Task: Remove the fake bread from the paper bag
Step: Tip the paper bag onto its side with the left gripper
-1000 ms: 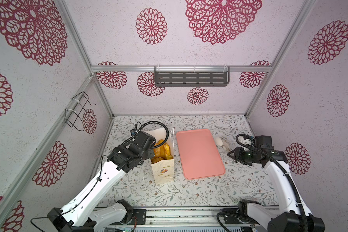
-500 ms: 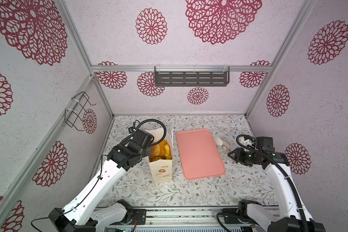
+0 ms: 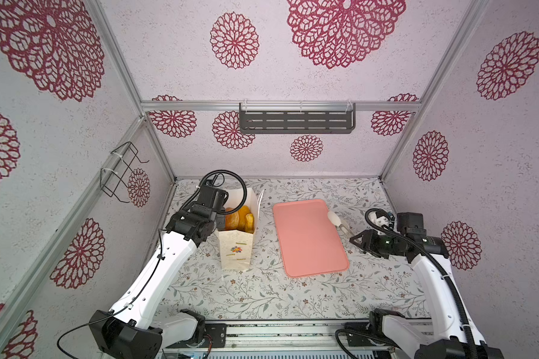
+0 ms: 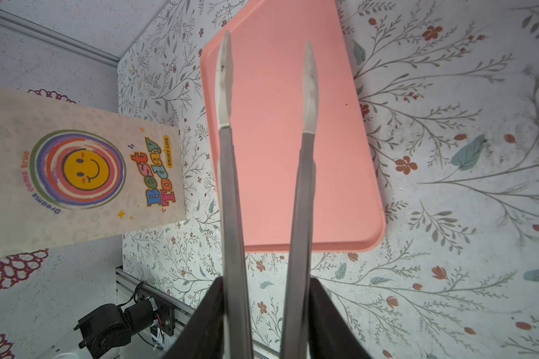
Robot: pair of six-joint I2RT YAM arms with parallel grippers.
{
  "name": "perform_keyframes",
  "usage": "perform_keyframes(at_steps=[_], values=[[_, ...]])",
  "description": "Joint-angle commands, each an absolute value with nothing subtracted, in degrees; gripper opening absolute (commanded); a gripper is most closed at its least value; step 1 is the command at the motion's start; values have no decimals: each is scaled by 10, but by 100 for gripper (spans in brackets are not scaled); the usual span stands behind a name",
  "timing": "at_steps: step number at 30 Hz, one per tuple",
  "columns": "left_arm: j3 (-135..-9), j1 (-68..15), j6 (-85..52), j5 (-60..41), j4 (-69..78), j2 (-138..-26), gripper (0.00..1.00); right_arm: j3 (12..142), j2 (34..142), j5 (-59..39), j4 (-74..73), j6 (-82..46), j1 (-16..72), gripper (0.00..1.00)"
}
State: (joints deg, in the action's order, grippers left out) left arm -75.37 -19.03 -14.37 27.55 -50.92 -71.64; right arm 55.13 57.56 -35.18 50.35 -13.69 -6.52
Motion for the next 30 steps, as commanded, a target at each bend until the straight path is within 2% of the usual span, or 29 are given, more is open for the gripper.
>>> perform_keyframes(at_steps=[1,9,12,18,25,30], values=[[-760,-147,-4,297,-382,-727,0,569,555,-382,499,-144,-59,41],[-753,-99,225,267,-211,-766,0,503,492,-372,476,-207,-20,39],[-750,-87,244,205,-182,-796,0,464,455,-359,465,-239,5,39],[-761,-85,260,190,-162,-857,0,386,373,-356,449,-304,32,39],[-634,-115,254,114,-92,-799,0,389,346,-347,483,-299,34,39],[-595,-113,250,89,-91,-750,0,401,367,-345,475,-288,34,39]])
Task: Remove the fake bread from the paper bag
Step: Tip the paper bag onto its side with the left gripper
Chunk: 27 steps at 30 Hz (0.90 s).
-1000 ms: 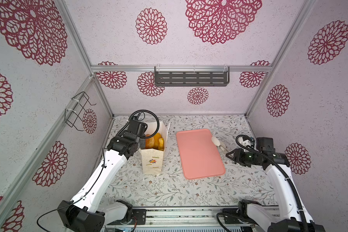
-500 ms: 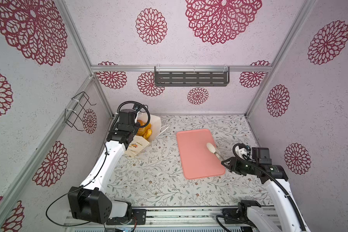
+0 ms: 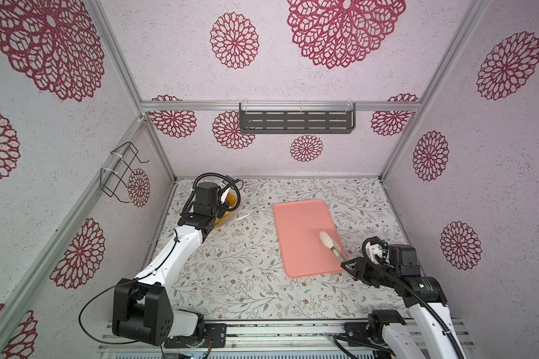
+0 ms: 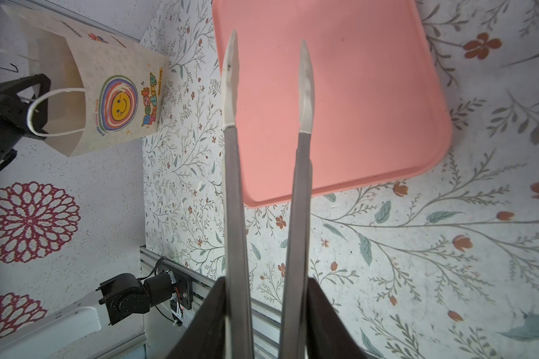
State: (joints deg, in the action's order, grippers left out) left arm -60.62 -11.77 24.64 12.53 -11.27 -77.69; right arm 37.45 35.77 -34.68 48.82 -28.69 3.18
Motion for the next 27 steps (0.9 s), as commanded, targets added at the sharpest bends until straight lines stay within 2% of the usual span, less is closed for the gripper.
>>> perform_keyframes(at_steps=[1,7,15,20,27], values=[[-590,-113,260,79,-98,-741,0,404,372,-344,472,-286,34,39],[-536,-124,309,17,-125,-678,0,404,395,-347,449,-276,36,39],[-472,-158,279,48,-153,-639,0,402,386,-352,402,-320,85,38],[-440,-201,247,93,-142,-637,0,395,368,-332,320,-410,172,38],[-415,-239,175,126,-129,-642,0,345,394,-231,159,-522,380,38]])
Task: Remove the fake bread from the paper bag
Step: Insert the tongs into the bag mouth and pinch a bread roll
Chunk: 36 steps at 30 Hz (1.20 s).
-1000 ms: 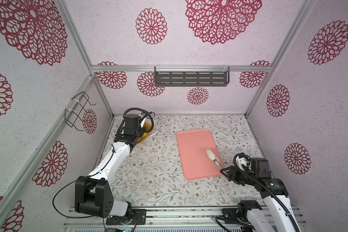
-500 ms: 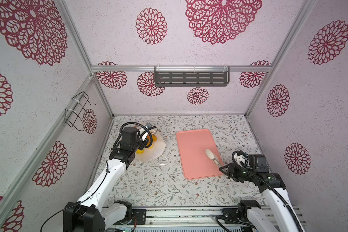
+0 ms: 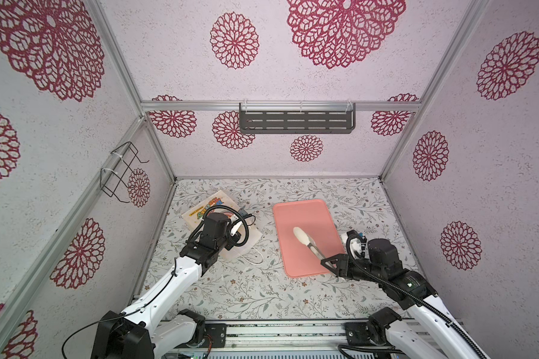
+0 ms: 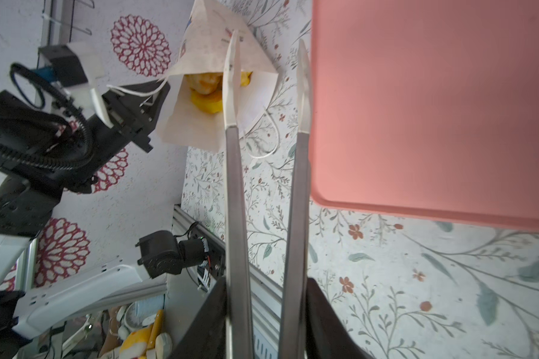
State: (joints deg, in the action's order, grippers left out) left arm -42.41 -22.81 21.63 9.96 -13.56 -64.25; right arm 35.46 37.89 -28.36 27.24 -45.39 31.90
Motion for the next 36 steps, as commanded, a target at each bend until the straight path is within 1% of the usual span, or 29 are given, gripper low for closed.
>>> perform_keyframes(at_steps=[1,3,7,12,18,23,27,30,36], values=[[-412,-243,171,131,-127,-642,0,339,409,-219,138,-529,408,38],[-410,-248,162,143,-128,-643,0,331,456,-191,88,-539,467,38],[-414,-250,146,138,-135,-636,0,331,572,-175,-27,-554,533,39],[-408,-250,129,125,-127,-618,0,369,711,-189,-160,-559,555,39],[-400,-250,116,119,-116,-615,0,405,825,-204,-293,-588,557,39],[-401,-250,100,110,-115,-623,0,437,885,-205,-350,-605,563,39],[-402,-250,94,108,-109,-624,0,462,922,-191,-354,-606,562,39],[-402,-250,93,107,-109,-621,0,472,938,-155,-359,-608,562,39],[-398,-250,91,109,-107,-610,0,484,976,-152,-410,-637,556,39]])
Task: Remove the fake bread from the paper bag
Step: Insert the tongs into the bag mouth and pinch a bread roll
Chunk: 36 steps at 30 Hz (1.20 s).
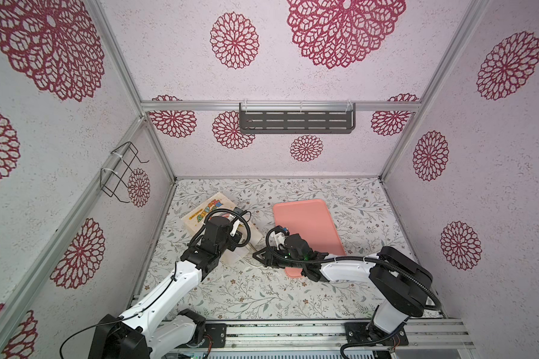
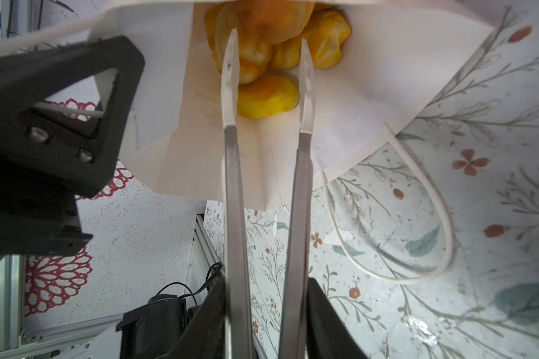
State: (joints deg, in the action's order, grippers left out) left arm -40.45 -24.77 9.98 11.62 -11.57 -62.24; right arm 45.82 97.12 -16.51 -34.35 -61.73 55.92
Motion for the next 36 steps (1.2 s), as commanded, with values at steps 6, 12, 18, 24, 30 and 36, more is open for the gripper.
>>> perform_keyframes(at_steps=[6,12,18,24,30,36], values=[[-404,-251,97,107,-126,-611,0,503,1006,-159,-435,-656,548,43],[-403,-254,101,108,-127,-606,0,531,1030,-170,-438,-658,540,43],[-404,-261,107,111,-132,-607,0,544,1046,-175,-438,-660,528,41],[-404,-263,109,112,-132,-607,0,553,1056,-181,-438,-659,522,34],[-406,-268,110,121,-137,-611,0,549,1047,-179,-431,-659,525,17],[-407,-271,109,130,-138,-613,0,536,1024,-170,-403,-654,537,2]])
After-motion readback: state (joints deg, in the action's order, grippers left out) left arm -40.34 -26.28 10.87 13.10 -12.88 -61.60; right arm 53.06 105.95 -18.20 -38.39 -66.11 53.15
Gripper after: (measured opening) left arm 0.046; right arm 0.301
